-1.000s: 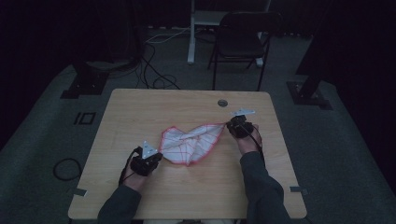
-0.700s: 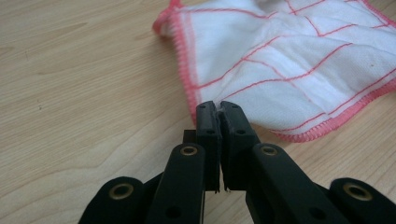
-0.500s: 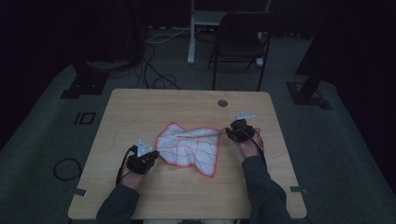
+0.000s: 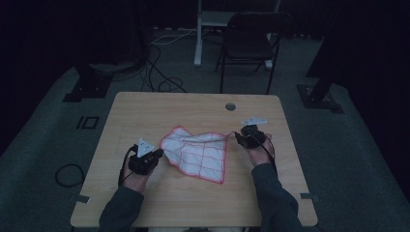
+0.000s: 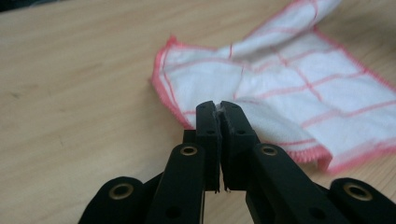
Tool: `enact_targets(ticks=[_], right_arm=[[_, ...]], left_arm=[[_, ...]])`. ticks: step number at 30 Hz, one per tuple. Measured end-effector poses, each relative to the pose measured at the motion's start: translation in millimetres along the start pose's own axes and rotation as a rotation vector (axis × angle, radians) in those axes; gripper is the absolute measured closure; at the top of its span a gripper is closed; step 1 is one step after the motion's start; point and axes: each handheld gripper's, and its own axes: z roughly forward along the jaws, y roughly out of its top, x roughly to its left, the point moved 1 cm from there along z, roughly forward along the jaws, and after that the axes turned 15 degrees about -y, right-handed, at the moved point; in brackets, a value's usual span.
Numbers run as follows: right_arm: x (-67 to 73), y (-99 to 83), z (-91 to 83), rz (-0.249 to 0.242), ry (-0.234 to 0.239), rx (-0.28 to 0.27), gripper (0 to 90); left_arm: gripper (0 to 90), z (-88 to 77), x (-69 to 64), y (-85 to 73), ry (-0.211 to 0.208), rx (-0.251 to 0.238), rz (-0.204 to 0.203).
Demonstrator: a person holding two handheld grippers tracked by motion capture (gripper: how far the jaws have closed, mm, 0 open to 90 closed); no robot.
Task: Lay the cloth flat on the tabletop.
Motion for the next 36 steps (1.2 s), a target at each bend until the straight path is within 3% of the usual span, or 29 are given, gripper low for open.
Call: enact_targets(ticks=[12, 20, 23, 31, 36], right_arm=[[8.3, 8.0, 5.7, 0.002, 0.02, -0.005, 68.0], [13.9, 5.0, 2.9, -0.015, 0.035, -0.008, 67.4], [29.0, -7.1, -5.4, -0.061, 0.082, -0.016, 66.8], [52.9, -33.2, -25.6, -0.099, 0.166, -0.036, 66.7], [79.4, -59.8, -41.6, -0.2, 0.234, -0.023, 66.8]], left_arm=[[87.7, -12.6, -5.0, 6.5, -0.009, -0.051, -0.001], [87.6, -14.3, -5.6, 6.2, -0.008, -0.047, 0.001], [87.5, -11.8, -5.3, 2.9, -0.01, -0.035, -0.003], [87.3, -8.0, -3.6, -2.3, -0.015, -0.008, -0.016], [87.0, -3.5, -2.9, -2.1, -0.026, 0.017, -0.02]])
